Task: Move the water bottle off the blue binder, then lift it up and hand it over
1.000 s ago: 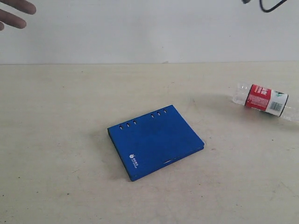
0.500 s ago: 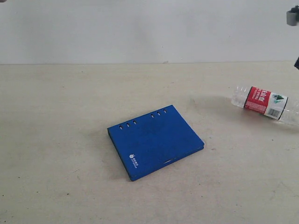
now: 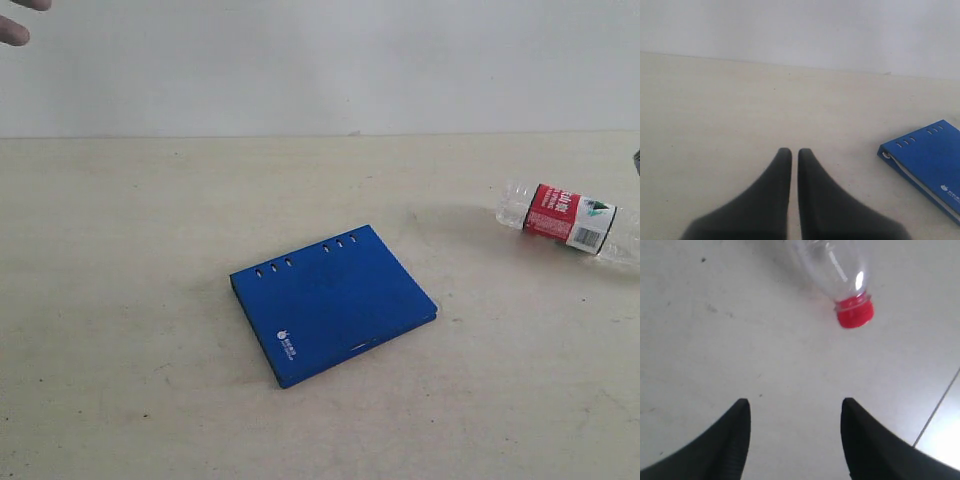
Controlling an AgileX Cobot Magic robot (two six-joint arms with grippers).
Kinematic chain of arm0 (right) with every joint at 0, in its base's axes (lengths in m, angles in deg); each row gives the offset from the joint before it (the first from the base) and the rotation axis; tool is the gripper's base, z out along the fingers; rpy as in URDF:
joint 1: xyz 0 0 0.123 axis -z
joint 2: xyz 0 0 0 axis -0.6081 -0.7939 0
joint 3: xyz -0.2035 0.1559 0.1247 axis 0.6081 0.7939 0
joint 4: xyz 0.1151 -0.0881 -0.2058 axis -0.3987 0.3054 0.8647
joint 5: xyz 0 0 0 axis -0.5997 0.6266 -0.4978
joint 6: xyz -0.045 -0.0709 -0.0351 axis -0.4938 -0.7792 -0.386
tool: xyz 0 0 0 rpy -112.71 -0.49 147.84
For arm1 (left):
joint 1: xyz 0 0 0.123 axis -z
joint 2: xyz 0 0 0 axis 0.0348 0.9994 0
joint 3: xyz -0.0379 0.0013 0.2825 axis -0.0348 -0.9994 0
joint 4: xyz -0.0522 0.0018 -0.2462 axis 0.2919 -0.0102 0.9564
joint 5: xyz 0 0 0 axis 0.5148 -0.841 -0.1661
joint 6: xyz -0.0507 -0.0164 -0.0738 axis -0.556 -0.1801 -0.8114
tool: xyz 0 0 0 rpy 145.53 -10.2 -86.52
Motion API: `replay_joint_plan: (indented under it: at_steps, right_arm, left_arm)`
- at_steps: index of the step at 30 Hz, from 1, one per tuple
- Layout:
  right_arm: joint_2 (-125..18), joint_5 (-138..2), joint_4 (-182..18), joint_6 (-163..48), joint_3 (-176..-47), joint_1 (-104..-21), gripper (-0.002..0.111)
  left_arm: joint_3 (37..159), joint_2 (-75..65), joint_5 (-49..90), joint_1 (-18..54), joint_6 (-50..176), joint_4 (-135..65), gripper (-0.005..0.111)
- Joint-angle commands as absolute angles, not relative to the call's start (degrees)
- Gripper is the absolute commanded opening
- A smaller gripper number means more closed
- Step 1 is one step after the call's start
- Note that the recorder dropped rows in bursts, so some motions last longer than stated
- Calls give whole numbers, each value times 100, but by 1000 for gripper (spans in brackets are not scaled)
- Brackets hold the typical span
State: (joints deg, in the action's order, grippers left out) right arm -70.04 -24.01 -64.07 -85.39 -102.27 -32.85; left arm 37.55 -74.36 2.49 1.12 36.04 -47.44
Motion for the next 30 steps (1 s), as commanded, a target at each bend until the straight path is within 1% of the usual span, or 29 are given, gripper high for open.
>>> replay_joint_plan:
  at_steps: [1, 4, 8, 18, 21, 30]
  right_arm:
    - [-7004, -3495, -5854, -8511, -10188, -3236, 48]
    - [-7528, -3589, -5626, -8087, -10188, -3209, 48]
    - [-7944, -3888, -5565, -8087, -10188, -3168, 48]
    - [-8268, -4569, -5481, -7917, -10188, -2551, 48]
    - [-8418, -4872, -5495, -7638, -10188, -2540, 48]
    - [-8667, -5049, -5495, -7638, -10188, -2540, 48]
  left_arm:
    - [3741, -7457, 299, 128, 3627, -4771, 5]
    - [3741, -7457, 299, 128, 3627, -4771, 5]
    - [3741, -7457, 299, 128, 3627, -4771, 5]
    - [3741, -7457, 299, 128, 3627, -4771, 5]
    - [3741, -7457, 299, 128, 3627, -4771, 5]
    - [3741, -7457, 299, 128, 3627, -4771, 5]
